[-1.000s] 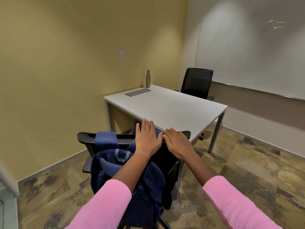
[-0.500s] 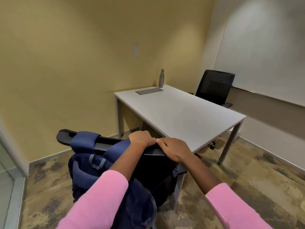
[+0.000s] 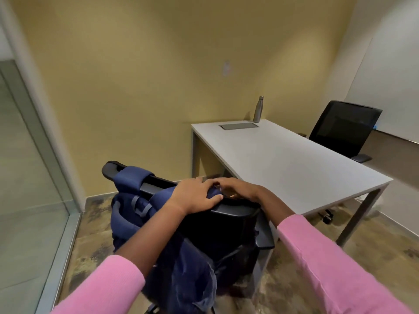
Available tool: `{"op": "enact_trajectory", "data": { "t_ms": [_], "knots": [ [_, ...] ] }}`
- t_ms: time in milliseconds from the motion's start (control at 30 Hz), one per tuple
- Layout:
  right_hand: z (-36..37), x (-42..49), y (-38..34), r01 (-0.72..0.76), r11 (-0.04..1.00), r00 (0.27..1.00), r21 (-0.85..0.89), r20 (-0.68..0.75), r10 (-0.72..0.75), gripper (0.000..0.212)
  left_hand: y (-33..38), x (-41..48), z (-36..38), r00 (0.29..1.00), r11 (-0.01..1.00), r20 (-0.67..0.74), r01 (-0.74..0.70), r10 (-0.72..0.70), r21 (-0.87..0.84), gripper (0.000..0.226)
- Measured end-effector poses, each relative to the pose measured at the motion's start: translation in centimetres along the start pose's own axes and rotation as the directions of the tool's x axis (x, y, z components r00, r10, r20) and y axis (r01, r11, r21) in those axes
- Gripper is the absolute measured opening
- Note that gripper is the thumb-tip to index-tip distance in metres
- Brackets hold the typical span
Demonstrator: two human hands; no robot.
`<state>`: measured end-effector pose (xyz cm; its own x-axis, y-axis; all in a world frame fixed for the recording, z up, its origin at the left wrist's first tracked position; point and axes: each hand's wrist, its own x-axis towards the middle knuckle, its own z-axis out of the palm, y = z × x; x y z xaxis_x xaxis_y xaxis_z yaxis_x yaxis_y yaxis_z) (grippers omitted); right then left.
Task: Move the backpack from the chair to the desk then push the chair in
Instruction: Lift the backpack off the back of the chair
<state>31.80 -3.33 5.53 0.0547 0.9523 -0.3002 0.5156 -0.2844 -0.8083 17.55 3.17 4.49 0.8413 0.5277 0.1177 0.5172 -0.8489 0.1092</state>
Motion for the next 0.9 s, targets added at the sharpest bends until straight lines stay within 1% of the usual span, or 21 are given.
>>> {"op": "enact_trajectory", "data": {
  "t_ms": [33, 100, 167, 200, 300, 400, 467, 567, 633, 700, 800, 900],
  "knots": [
    [-0.1, 0.6, 0.3, 0.005, 0.999, 1.000, 0.049, 0.008, -0.006, 0.039, 0.0, -0.6, 0.1, 0.999, 1.000, -0.050, -0.005, 0.006, 0.020, 0.054],
    [-0.3, 1.7, 1.1, -0.036, 0.997, 0.999, 0.074, 0.026, 0.035, 0.040, -0.2, -1.4, 0.4, 0.991, 0.999, -0.129, -0.024, 0.028, 0.037, 0.055],
    [-0.2, 2.6, 1.4, -0.110, 0.994, 0.993, 0.008, 0.046, 0.109, 0.049, -0.5, -1.8, 0.7, 0.986, 0.997, -0.159, -0.035, 0.046, 0.068, 0.061],
    [-0.2, 3.0, 1.4, -0.112, 0.992, 0.993, -0.054, 0.033, 0.113, 0.051, -0.5, -1.9, 0.9, 0.987, 0.996, -0.156, -0.030, 0.043, 0.082, 0.064],
    [-0.5, 3.6, 1.1, -0.053, 0.966, 0.997, -0.253, -0.063, 0.038, 0.048, -0.5, -1.9, 1.1, 0.986, 0.995, -0.163, -0.019, 0.034, 0.095, 0.069],
    [-1.3, 3.5, 1.3, -0.083, 0.924, 0.982, -0.373, -0.188, 0.012, 0.045, -0.6, -2.1, 1.2, 0.983, 0.996, -0.181, -0.026, 0.041, 0.085, 0.069],
    [-1.8, 3.3, 1.8, -0.081, 0.920, 0.971, -0.383, -0.240, -0.015, 0.043, -0.6, -2.2, 1.2, 0.982, 0.997, -0.185, -0.028, 0.041, 0.070, 0.068],
    [-1.9, 2.7, 2.4, -0.058, 0.947, 0.936, -0.316, -0.348, -0.059, 0.036, -0.6, -2.5, 1.2, 0.980, 0.998, -0.195, -0.035, 0.044, 0.049, 0.069],
    [-1.7, 2.2, 2.5, -0.048, 0.951, 0.908, -0.305, -0.410, -0.086, 0.038, -0.5, -2.8, 1.2, 0.976, 0.998, -0.212, -0.041, 0.051, 0.049, 0.076],
    [-1.7, 1.8, 2.5, -0.061, 0.938, 0.889, -0.341, -0.446, -0.105, 0.042, -0.4, -3.2, 1.0, 0.974, 0.996, -0.213, -0.064, 0.077, 0.065, 0.085],
    [-1.9, 1.0, 2.0, -0.109, 0.861, 0.905, -0.497, -0.408, -0.121, 0.040, -0.2, -3.5, 1.0, 0.976, 0.994, -0.194, -0.093, 0.104, 0.062, 0.093],
    [-2.4, 0.3, 1.7, -0.185, 0.767, 0.935, -0.614, -0.350, -0.055, 0.037, -0.1, -3.5, 1.1, 0.972, 0.990, -0.191, -0.130, 0.139, 0.061, 0.081]
  ]
}}
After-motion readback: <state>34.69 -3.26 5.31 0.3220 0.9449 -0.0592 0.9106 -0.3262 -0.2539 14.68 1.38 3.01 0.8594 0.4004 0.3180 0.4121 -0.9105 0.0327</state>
